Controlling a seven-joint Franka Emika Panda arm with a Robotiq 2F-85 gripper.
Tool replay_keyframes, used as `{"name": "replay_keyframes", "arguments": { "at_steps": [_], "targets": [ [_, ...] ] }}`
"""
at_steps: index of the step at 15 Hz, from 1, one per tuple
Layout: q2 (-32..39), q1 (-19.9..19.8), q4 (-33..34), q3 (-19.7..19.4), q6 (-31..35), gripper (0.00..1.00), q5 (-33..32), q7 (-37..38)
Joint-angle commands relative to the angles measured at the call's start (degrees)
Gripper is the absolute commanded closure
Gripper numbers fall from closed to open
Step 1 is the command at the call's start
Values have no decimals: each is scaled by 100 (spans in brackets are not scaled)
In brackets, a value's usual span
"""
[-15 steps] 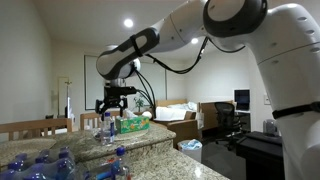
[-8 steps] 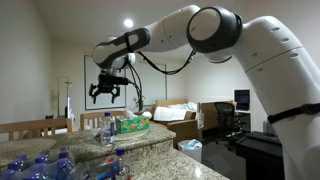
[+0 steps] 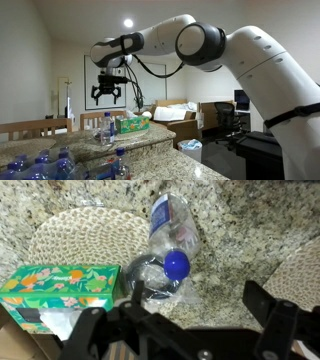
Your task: Move the two and unpacked bottles forward
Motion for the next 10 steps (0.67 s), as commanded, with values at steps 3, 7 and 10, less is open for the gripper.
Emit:
{"name": "replay_keyframes", "arguments": {
  "at_steps": [3,7,10],
  "targets": [
    [1343,88,1338,-38,-689,0,436,169],
    [1884,171,2018,-11,-766,40,409,291],
    [1570,-17,2072,-27,-989,58,450,140]
  ]
}}
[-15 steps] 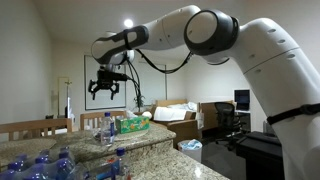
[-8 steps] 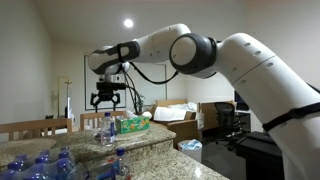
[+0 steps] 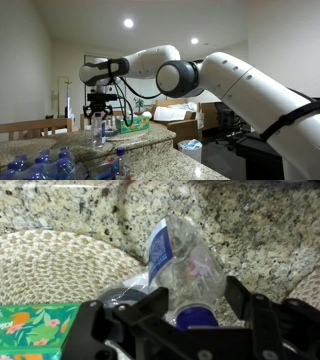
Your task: Move the two and unpacked bottles forward
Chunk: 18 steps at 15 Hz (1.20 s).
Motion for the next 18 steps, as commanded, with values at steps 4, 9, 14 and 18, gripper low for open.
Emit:
{"name": "replay_keyframes", "arguments": {
  "at_steps": [4,9,14,18],
  "targets": [
    [-342,-367,647,-73,-838,61,84,-55],
    [-513,-497,898,-6,-1571,62,70,-240],
    [-758,-577,540,31,-2870,62,116,-388],
    [-915,-752,-17,89,-3473,62,328,-233]
  ]
}}
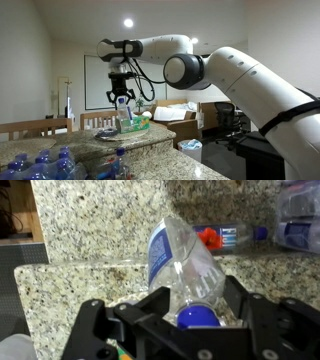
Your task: Move the two and unpacked bottles forward
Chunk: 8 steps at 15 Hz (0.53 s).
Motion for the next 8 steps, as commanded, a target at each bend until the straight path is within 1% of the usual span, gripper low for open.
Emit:
{"name": "replay_keyframes", "arguments": {
  "at_steps": [1,5,8],
  "targets": [
    [-478,-226,-998,115,-336,62,370,46],
    [-784,-272,-2088,142,63,62,833,225],
    [-1036,-174,-2820,93,525,62,1018,378]
  ]
}}
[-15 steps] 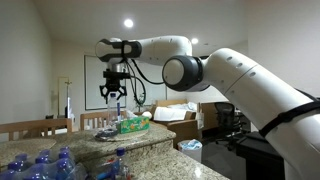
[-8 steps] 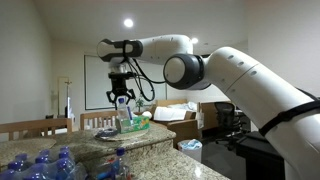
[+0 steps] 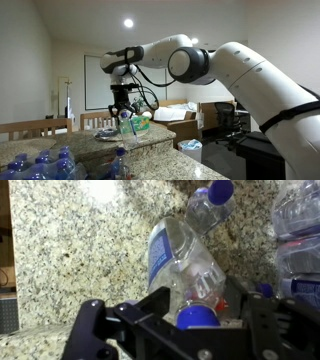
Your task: Move the two and unpacked bottles forward
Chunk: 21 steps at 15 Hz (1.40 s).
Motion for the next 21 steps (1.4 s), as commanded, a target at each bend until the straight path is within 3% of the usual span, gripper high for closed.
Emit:
{"name": "replay_keyframes", "arguments": {
  "at_steps": [1,7,15,21],
  "targets": [
    [-742,45,-1379,20,786,62,249,324],
    [-1626,392,-2859,-88,2749,62,45,607],
    [-2729,507,-5026,-5,3903,62,43,692],
    [-3284,432,-5955,-158,5008,62,-762,1740]
  ]
}}
